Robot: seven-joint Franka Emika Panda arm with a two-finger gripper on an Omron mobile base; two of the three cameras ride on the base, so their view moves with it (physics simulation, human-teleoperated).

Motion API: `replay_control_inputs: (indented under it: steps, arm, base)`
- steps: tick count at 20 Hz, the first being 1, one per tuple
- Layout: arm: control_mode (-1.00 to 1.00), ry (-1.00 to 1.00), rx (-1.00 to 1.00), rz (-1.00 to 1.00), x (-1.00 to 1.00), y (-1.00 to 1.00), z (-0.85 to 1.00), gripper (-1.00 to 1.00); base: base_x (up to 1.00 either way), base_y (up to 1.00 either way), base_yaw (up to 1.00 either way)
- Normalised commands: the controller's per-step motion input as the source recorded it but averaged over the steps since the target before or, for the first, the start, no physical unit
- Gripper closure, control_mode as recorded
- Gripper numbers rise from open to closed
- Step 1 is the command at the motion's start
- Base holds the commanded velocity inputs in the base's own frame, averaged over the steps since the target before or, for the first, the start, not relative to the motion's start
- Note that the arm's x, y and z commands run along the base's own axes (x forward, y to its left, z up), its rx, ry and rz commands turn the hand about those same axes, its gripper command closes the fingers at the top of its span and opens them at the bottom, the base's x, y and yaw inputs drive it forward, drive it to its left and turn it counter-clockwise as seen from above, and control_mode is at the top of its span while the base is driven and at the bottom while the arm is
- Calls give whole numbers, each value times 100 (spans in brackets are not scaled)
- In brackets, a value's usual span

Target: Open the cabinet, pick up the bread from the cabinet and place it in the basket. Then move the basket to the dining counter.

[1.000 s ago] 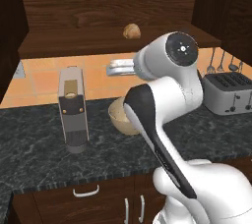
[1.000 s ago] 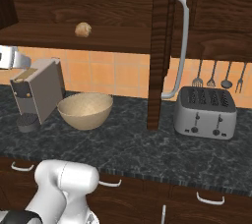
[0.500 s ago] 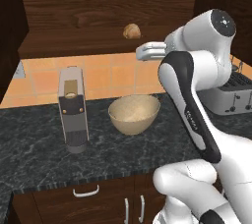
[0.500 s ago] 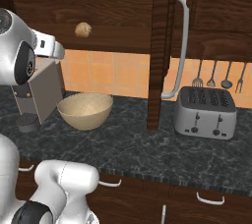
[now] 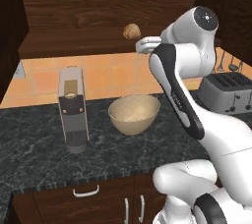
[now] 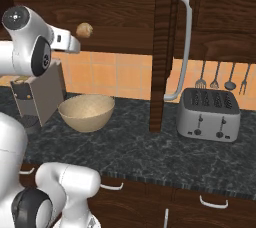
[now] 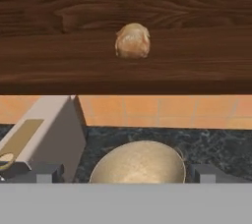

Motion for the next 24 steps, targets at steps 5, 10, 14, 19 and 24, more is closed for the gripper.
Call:
replay_control_inputs:
  steps: [5, 10, 14, 19, 24]
  arm:
    - [-100, 2, -1, -10, 69, -2, 0, -100]
    - [-100, 2, 0, 1, 78, 0, 0, -100]
    - [-100, 0, 0, 1, 76, 0, 0, -100]
    - [-100, 0, 0, 0, 80, 0, 0, -100]
    - [-100, 1, 0, 0, 62, 7, 0, -100]
  base:
    - [0, 0, 0]
    - [0, 0, 0]
    - [0, 0, 0]
    - [0, 0, 0]
    - [0, 0, 0]
